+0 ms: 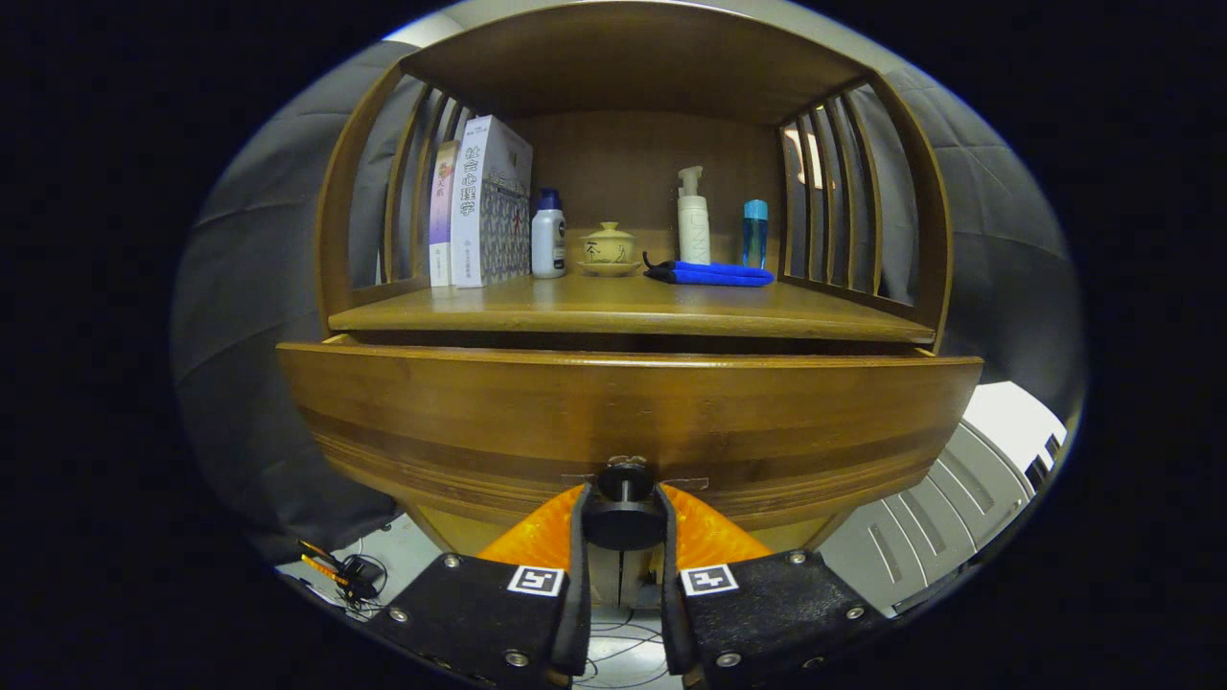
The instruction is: Pull open the drawer, take out the items inside it, and place them on the countertop above the cabinet.
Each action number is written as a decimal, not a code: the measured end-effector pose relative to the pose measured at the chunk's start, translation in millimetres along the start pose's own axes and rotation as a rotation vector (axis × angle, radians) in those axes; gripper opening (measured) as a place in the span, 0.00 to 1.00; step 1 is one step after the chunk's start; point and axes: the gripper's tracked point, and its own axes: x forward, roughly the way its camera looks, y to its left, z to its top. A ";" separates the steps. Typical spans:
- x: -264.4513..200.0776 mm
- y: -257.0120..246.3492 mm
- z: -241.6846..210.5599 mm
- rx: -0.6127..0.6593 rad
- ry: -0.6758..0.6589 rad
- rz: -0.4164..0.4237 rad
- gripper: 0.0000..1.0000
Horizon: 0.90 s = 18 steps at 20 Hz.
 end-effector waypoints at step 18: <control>-83.9 9.9 -39.3 0.005 0.027 -0.005 0.30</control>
